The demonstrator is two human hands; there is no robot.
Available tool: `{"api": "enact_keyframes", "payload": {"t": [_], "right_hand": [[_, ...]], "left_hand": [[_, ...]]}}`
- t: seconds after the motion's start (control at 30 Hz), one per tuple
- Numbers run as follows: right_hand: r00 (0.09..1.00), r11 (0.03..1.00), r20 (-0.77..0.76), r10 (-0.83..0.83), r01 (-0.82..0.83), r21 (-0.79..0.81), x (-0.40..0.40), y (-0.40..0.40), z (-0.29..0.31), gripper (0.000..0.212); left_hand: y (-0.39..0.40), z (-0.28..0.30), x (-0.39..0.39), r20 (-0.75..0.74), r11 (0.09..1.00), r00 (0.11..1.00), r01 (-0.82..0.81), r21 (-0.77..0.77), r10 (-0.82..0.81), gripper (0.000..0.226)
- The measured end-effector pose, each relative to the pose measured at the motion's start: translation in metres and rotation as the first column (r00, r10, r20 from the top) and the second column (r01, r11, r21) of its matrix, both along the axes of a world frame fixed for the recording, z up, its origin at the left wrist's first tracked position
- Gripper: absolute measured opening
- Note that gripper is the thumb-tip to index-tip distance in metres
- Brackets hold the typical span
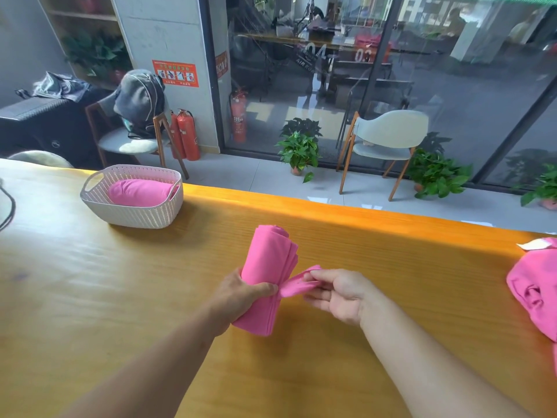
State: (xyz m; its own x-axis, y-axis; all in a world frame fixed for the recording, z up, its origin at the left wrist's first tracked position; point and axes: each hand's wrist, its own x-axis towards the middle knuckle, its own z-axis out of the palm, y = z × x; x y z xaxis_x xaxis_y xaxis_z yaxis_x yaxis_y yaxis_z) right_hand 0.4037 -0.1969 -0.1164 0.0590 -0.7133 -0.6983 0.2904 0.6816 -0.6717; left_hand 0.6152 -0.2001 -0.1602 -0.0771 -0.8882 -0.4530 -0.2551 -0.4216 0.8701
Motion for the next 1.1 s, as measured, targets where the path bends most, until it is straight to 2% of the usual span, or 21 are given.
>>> {"api": "enact_keyframes", "payload": {"t": [0.07,0.17,0.23,0.33,0.43,0.57,0.7,0.77,0.83,0.93,1.1], "right_hand": [[0.995,0.997,0.075,-0.069,0.071,-0.025,0.008,0.001,0.005,0.025],[0.994,0.993,0.075,-0.084,0.089,-0.075,0.017,0.003,0.014,0.023],[1.000,0.989,0.002,-0.017,0.017,-0.149,0.018,0.003,0.020,0.020],[0.969,0.956,-0.189,0.159,-0.199,-0.215,0.015,0.000,0.032,0.015],[0.920,0.937,-0.327,0.215,-0.289,-0.197,0.009,-0.010,0.042,0.008],[0.851,0.933,-0.435,0.295,-0.355,-0.062,0.004,-0.021,0.045,0.005],[0.845,0.889,-0.277,0.457,-0.424,0.174,-0.001,-0.023,0.040,0.015],[0.861,0.864,-0.145,0.488,-0.454,0.218,-0.006,-0.023,0.036,0.022],[0.878,0.858,0.009,0.478,-0.469,0.212,-0.014,-0.022,0.031,0.026],[0.883,0.870,0.205,0.422,-0.458,0.181,-0.024,-0.019,0.025,0.018],[0.887,0.895,0.307,0.345,-0.409,0.178,-0.032,-0.017,0.011,0.023]], "left_hand": [[0.004,-0.001,0.004,0.027,1.000,0.999,0.019,-0.009,-0.019,0.072],[0.006,-0.002,0.009,0.020,0.997,0.998,0.065,-0.031,-0.065,0.077],[0.009,0.002,0.011,0.072,0.989,0.989,0.134,-0.060,-0.129,0.073],[0.014,0.010,0.015,0.211,0.949,0.936,0.304,-0.078,-0.282,0.065],[0.018,0.020,0.020,0.313,0.880,0.844,0.473,-0.049,-0.436,0.070],[0.024,0.039,0.020,0.318,0.754,0.722,0.657,-0.034,-0.615,0.072],[0.023,0.058,0.020,0.345,0.687,0.655,0.725,-0.040,-0.672,0.066],[0.024,0.064,0.019,0.318,0.675,0.652,0.736,-0.047,-0.689,0.061],[0.026,0.066,0.018,0.241,0.695,0.684,0.717,-0.049,-0.689,0.058],[0.029,0.067,0.015,0.081,0.739,0.739,0.673,-0.039,-0.669,0.056],[0.033,0.064,0.015,-0.176,0.776,0.766,0.630,0.017,-0.618,0.050]]}}
